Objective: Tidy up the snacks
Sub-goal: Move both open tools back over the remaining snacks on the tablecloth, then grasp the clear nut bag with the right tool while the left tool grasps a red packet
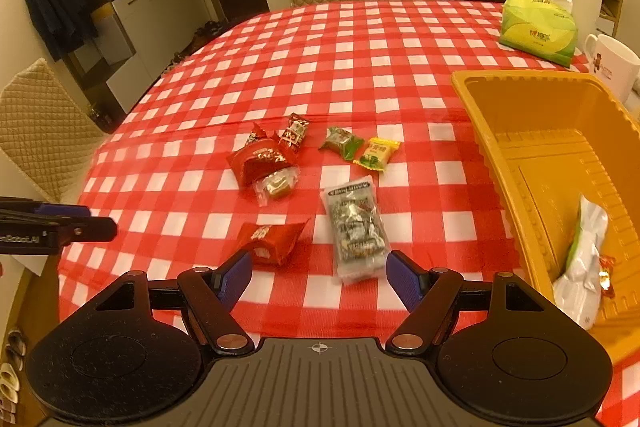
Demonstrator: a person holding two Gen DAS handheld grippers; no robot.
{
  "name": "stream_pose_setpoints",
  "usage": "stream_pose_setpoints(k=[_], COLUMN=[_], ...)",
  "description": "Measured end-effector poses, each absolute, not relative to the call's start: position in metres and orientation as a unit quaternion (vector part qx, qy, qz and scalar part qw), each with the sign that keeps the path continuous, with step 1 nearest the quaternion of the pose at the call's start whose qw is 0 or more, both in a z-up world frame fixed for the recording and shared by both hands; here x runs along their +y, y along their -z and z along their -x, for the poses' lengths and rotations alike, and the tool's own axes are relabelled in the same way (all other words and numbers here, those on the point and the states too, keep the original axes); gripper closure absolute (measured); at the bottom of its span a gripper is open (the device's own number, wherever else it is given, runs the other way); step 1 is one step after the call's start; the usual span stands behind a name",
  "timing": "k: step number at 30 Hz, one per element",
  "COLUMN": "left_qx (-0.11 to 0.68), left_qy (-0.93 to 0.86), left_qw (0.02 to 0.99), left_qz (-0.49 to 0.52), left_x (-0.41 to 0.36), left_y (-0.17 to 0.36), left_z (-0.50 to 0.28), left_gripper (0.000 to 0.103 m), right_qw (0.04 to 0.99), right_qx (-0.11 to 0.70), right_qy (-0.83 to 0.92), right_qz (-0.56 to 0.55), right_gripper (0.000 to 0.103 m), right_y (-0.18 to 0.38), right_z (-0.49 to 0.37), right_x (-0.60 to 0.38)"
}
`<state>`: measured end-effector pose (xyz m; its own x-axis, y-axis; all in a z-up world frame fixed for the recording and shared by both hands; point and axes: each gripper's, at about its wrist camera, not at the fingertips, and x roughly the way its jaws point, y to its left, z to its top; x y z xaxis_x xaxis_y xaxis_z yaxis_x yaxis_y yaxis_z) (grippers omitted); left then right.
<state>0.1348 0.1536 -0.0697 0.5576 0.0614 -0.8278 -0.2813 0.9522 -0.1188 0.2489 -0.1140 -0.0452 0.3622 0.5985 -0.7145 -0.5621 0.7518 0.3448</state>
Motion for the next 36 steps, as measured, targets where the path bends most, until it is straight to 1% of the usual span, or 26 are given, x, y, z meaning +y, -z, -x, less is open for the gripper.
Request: stream_pose_setpoints(k=[15, 25, 27, 28, 29, 30, 32, 36], left_qx=[0.475, 0.484, 0.486, 0.486, 0.487, 0.487, 0.487, 0.490], left_qy=[-0.113, -0.106, -0.105, -0.103, -0.102, -0.100, -0.094, -0.079], left_qw=[0.864, 0.861, 0.860, 0.860, 0.860, 0.860, 0.861, 0.862], left_qz=[0.123, 0.118, 0.116, 0.114, 0.113, 0.111, 0.108, 0.100], left_x=[0.184, 0.186, 0.185, 0.184, 0.183, 0.182, 0.179, 0.170], left_y=[0.085, 0.093, 0.095, 0.095, 0.096, 0.096, 0.097, 0.099], left_z=[-0.157, -0.175, -0.177, -0.179, -0.180, -0.181, -0.183, -0.187], left_gripper=[0.049, 0.049, 0.049, 0.049, 0.049, 0.049, 0.049, 0.049], right_qw=[0.822, 0.826, 0.827, 0.826, 0.824, 0.824, 0.828, 0.829], right_qx=[0.463, 0.456, 0.452, 0.451, 0.452, 0.453, 0.445, 0.438], right_qy=[-0.330, -0.330, -0.333, -0.336, -0.338, -0.338, -0.336, -0.345], right_qz=[0.004, 0.023, 0.031, 0.034, 0.037, 0.041, 0.051, 0.051], right_gripper=[0.029, 0.029, 0.036, 0.046, 0.052, 0.053, 0.062, 0.065], right_y=[0.075, 0.087, 0.089, 0.090, 0.091, 0.093, 0.093, 0.092], right_z=[-0.286, -0.298, -0.299, -0.299, -0.300, -0.300, -0.298, -0.296], right_x=[-0.090, -0.079, -0.076, -0.075, -0.073, -0.071, -0.069, -0.071])
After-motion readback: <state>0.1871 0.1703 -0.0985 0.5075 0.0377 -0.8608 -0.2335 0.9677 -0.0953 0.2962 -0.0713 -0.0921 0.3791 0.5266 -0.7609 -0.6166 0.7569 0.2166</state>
